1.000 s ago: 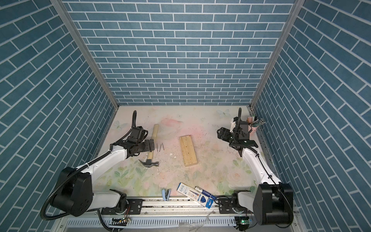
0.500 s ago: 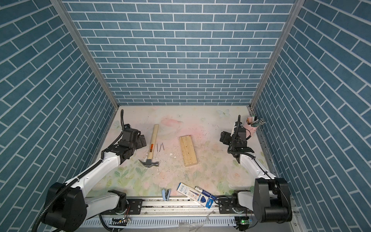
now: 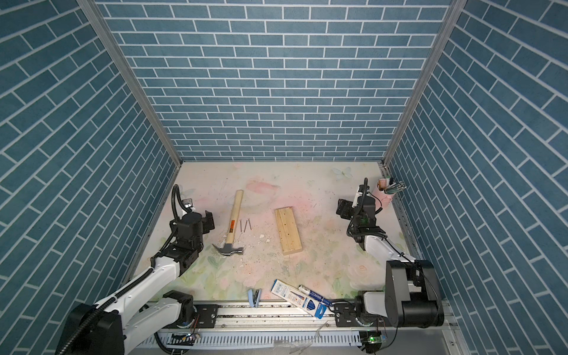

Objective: Use a claw hammer to pull out a nail
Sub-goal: Reset both arms

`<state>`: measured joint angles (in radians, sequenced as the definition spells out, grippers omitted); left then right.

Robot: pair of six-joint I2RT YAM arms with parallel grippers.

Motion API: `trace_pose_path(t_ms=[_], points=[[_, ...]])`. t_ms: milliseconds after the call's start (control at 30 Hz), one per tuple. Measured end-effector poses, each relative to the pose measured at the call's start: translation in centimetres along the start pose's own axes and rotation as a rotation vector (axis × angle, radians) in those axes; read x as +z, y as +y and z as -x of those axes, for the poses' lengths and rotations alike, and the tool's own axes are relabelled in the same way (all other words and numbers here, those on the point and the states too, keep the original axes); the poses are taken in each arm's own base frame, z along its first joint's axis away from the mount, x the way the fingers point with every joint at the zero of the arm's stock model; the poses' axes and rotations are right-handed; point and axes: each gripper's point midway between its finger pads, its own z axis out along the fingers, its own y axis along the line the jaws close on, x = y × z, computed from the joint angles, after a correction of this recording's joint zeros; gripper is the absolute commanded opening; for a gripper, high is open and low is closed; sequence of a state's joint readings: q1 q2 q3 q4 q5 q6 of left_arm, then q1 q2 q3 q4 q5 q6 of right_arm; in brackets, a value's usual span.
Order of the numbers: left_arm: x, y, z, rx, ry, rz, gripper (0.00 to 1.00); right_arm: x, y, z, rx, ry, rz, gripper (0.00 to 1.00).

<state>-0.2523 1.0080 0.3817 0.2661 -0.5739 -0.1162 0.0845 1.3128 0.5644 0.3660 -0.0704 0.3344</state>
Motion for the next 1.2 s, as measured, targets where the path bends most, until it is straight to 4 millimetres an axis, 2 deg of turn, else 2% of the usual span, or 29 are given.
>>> trace_pose_path(t_ms=[200,300,533,667,833,1067,1200], points=[[2.4,-0.1,-2.1,0.081,-0.016,0.014,0.99,-0.1,-0.1,0.0,-0.023,-0.015,-0.002,0.82],[3.8,-0.6,-2.4,0.091,-0.025,-0.012,0.99,-0.3,-0.2,0.3,-0.032,-0.030,-0.008,0.82],[6.4,-2.4,-4.5,0.095,0.000,-0.156,0.99,-0.9,-0.5,0.3,-0.076,-0.051,-0.024,0.81],[7.0,-4.1,-4.8,0.109,0.013,-0.258,0.99,-1.2,-0.6,0.6,-0.095,-0.067,-0.025,0.81],[7.2,-5.4,-3.2,0.104,-0.022,-0.327,0.99,-1.9,-1.6,1.0,-0.128,-0.099,-0.061,0.81],[7.2,-5.5,-3.3,0.105,-0.016,-0.339,0.99,-2.4,-4.7,0.5,-0.159,-0.128,-0.165,0.81],[7.2,-5.5,-3.3,0.106,-0.014,-0.339,0.99,-1.9,-6.4,-0.4,-0.167,-0.124,-0.207,0.81]])
